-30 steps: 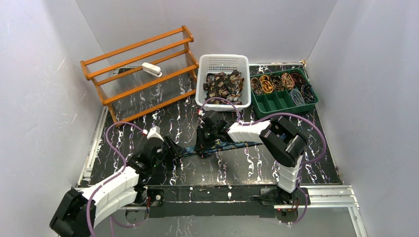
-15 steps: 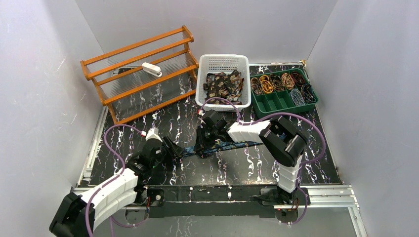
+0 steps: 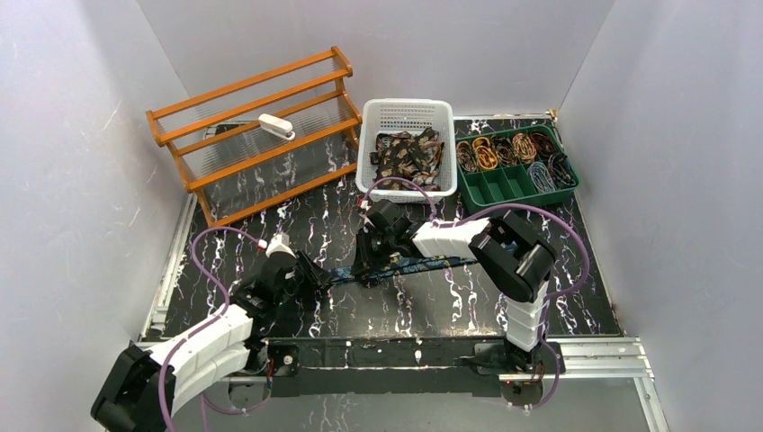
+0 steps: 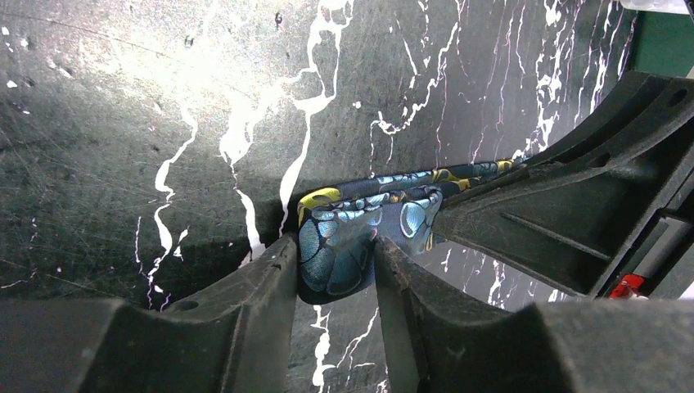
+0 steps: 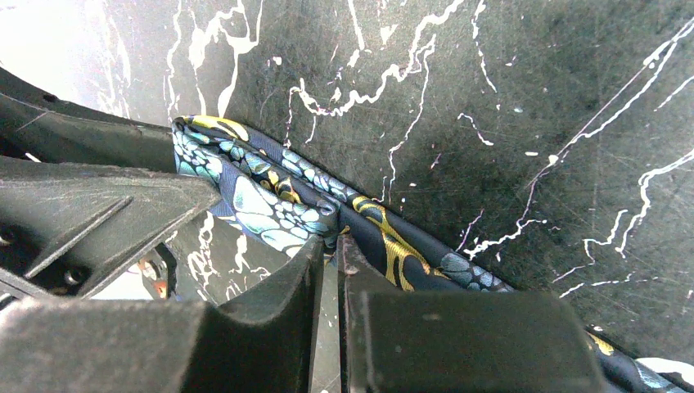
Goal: Roll the ties
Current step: Roll the tie at the center of the board.
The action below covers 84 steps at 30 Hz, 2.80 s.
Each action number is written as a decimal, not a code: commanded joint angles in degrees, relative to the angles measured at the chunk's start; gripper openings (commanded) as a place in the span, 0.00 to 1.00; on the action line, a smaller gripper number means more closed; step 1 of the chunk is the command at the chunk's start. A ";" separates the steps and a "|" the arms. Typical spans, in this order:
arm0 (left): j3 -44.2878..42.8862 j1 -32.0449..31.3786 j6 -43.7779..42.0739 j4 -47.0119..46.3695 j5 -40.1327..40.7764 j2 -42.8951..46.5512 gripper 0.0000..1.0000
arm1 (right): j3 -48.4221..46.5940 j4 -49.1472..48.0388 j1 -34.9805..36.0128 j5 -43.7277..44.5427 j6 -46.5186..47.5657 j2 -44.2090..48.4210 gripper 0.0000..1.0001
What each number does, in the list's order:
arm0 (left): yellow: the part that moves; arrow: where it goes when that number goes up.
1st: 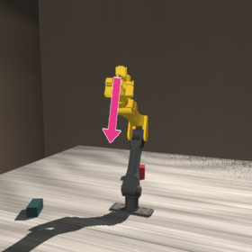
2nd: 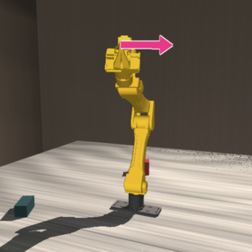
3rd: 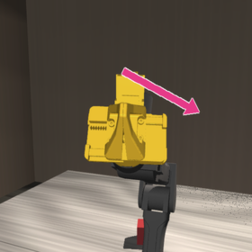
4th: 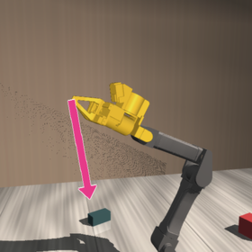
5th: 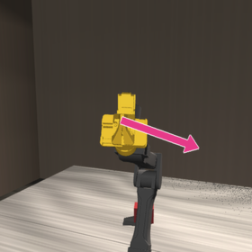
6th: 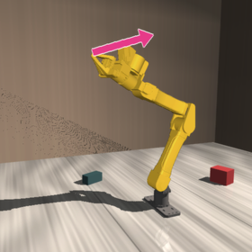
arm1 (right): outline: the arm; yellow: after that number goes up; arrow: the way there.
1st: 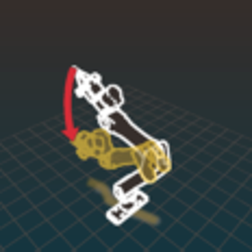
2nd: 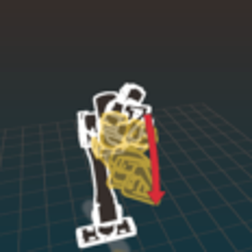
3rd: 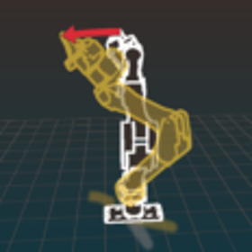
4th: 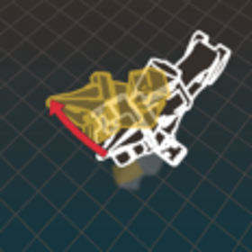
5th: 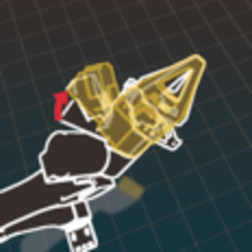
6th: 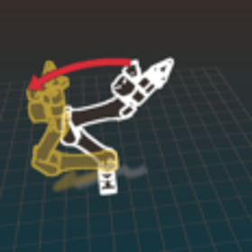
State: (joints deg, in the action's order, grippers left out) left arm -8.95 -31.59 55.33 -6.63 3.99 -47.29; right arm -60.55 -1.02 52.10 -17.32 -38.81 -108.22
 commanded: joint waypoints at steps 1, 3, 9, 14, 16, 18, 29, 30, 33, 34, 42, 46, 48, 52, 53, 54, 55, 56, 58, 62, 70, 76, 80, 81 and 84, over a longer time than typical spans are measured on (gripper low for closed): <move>1.56 0.31 0.52 1.00 0.94 -0.62 0.37 | 0.61 4.78 -0.06 3.10 1.45 -3.18 0.21; 1.61 0.31 0.65 1.09 1.65 -0.36 0.35 | 0.61 4.91 -0.05 3.01 1.45 -3.05 0.22; 1.66 0.31 1.03 0.96 2.12 0.18 0.27 | 0.46 5.01 -0.06 2.54 1.84 -3.04 0.22; 1.26 0.31 0.33 1.78 3.42 2.81 0.17 | -0.78 5.40 -0.06 0.86 3.79 -2.28 0.26; 0.61 0.31 -0.18 3.10 4.28 4.05 0.10 | -2.26 6.73 -0.11 1.30 4.81 -2.18 0.26; 0.20 0.31 -0.54 3.99 4.99 4.93 0.01 | -2.54 7.37 -0.07 1.80 4.95 -2.04 0.26; -3.52 0.31 -3.73 9.15 5.68 1.84 0.00 | -4.18 6.35 -0.04 0.72 2.12 -0.87 0.25; -3.67 0.31 -3.75 9.34 5.82 1.91 0.00 | -4.34 5.93 -0.02 -0.34 1.97 -0.51 0.26; -4.41 0.31 -3.79 9.84 6.03 2.19 0.00 | -4.36 4.55 -0.06 -3.70 1.72 1.34 0.28; -4.67 0.31 -3.92 10.53 6.15 2.28 0.00 | -4.06 3.97 0.01 -4.18 1.70 2.67 0.29; -8.34 0.31 -3.84 17.27 10.32 3.26 0.00 | -3.21 3.03 0.42 -2.03 2.80 6.69 0.28; -9.98 0.31 -3.13 19.29 11.21 2.80 0.00 | -4.14 3.64 0.85 -0.37 3.78 5.35 0.27; -10.97 0.31 -2.85 20.85 11.99 2.30 0.00 | -5.19 7.23 0.88 5.18 4.61 4.74 0.28; -11.79 0.30 -2.81 22.90 12.77 2.25 0.00 | -5.69 13.35 0.56 16.82 7.45 5.17 0.29; -11.75 0.31 -2.68 23.05 12.92 2.61 0.00 | -5.06 13.50 0.43 18.92 7.77 5.47 0.29; -11.64 0.31 -2.46 23.17 13.10 2.90 0.00 | -4.60 13.55 0.38 19.55 8.11 5.70 0.29; -11.55 0.31 -2.38 23.26 13.26 3.17 0.00 | -4.39 13.93 0.17 20.09 8.39 5.76 0.29; -11.53 0.31 -2.34 23.27 13.32 3.24 0.00 | -4.09 14.14 0.17 20.52 8.58 5.63 0.30; -11.67 0.31 -2.26 23.62 13.40 3.36 0.00 | -3.59 14.17 0.11 19.85 9.26 4.54 0.31; -12.20 0.31 -2.13 24.03 13.69 3.34 0.00 | -3.84 15.59 0.19 17.70 9.13 1.96 0.31; -15.01 0.31 -3.37 27.41 16.67 3.50 0.00 | -0.93 13.79 0.51 12.33 6.36 4.55 0.30; -16.82 0.31 -5.95 29.37 16.59 2.32 0.00 | -2.71 12.34 0.54 8.69 6.62 7.91 0.32; -16.30 0.31 -6.75 29.79 17.30 2.21 0.00 | -1.32 5.09 0.47 4.66 5.89 11.11 0.39; -16.54 0.31 -6.95 30.17 17.74 2.20 0.00 | -1.08 2.98 0.46 4.06 5.48 11.54 0.39; -17.45 0.31 -8.46 30.97 18.58 1.84 0.00 | -0.50 -2.17 0.53 1.65 3.60 11.32 0.40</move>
State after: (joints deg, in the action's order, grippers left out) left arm -24.36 -31.59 49.41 21.58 19.14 -45.06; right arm -61.98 6.48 52.27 -10.98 -33.08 -99.18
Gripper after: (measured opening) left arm 0.052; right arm 0.396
